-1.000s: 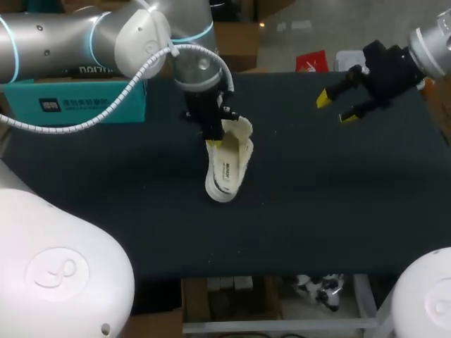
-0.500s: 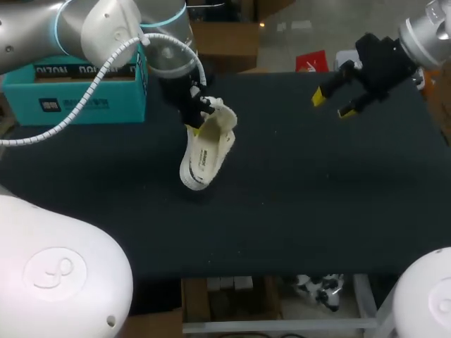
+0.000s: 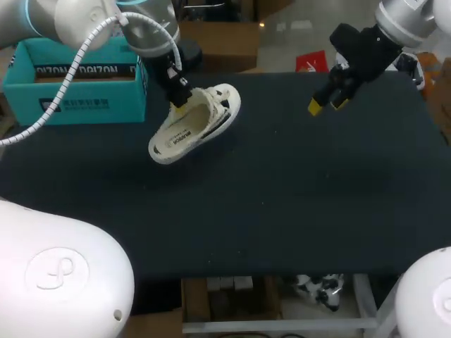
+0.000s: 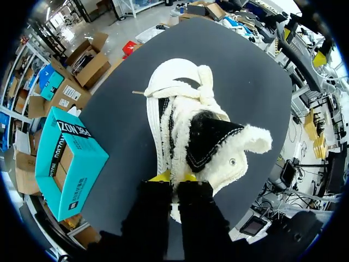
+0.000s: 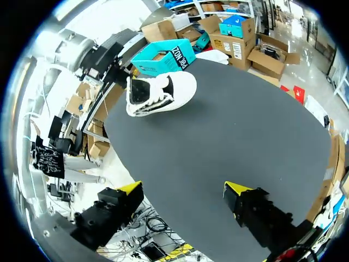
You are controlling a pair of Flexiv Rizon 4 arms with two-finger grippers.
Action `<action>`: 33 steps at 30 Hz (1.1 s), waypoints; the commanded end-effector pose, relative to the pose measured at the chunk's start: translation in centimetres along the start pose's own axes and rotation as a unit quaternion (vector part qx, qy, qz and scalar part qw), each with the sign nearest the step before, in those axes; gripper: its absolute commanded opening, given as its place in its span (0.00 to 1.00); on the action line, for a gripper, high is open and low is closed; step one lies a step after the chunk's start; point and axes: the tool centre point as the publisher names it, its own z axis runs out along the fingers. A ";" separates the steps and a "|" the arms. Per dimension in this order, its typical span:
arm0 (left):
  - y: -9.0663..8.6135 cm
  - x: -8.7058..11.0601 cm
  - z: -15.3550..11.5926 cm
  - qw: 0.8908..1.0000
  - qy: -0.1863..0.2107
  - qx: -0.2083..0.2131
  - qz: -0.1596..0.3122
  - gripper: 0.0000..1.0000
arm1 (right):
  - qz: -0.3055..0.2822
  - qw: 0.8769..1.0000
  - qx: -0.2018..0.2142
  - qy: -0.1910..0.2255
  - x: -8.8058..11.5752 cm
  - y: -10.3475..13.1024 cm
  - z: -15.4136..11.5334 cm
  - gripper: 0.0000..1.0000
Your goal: Open the shoe tongue, take the insole out of the shoe, put the insole back into the shoe, and pack the shoe into the shoebox
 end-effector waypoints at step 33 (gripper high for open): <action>4.5 -32.8 -9.0 0.997 -0.060 0.027 0.032 0.00 | -0.283 0.950 0.082 -0.105 1.0 2.0 -0.4 1.00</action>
